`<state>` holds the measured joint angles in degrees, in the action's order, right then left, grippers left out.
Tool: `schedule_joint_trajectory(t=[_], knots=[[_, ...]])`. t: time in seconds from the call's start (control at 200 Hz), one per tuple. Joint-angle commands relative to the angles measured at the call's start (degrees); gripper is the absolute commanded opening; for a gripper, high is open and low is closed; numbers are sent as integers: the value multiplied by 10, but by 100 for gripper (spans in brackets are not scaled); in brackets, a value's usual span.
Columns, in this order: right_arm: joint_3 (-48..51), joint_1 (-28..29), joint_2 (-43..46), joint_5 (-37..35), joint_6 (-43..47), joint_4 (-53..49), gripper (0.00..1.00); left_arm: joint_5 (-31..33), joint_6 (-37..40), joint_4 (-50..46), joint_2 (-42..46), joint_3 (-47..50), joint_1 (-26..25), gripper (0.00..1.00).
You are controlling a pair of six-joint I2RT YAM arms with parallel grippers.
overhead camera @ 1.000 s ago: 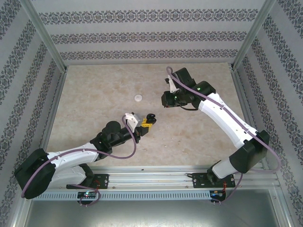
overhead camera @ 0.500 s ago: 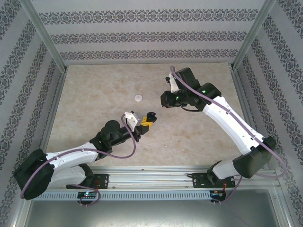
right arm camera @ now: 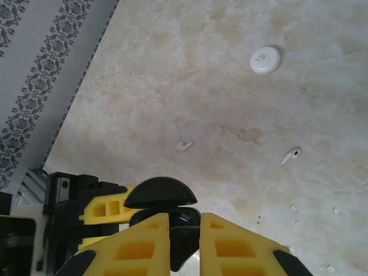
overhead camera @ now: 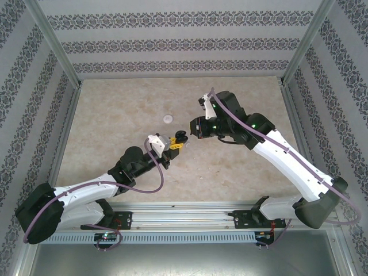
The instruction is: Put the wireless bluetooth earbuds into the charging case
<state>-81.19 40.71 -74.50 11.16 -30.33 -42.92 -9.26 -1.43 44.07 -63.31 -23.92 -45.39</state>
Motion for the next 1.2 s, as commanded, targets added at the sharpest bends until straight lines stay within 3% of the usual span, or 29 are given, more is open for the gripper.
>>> schedule_joint_trajectory(t=[0.0, 0.545, 1.194], knots=[[23, 7, 14, -15, -18, 23, 14, 12, 14, 84, -6, 2, -7, 0], [17, 32, 13, -39, -25, 43, 14, 13, 7, 75, -7, 1, -7, 0], [48, 58, 14, -76, 33, 121, 13, 15, -15, 97, -5, 11, -7, 0]])
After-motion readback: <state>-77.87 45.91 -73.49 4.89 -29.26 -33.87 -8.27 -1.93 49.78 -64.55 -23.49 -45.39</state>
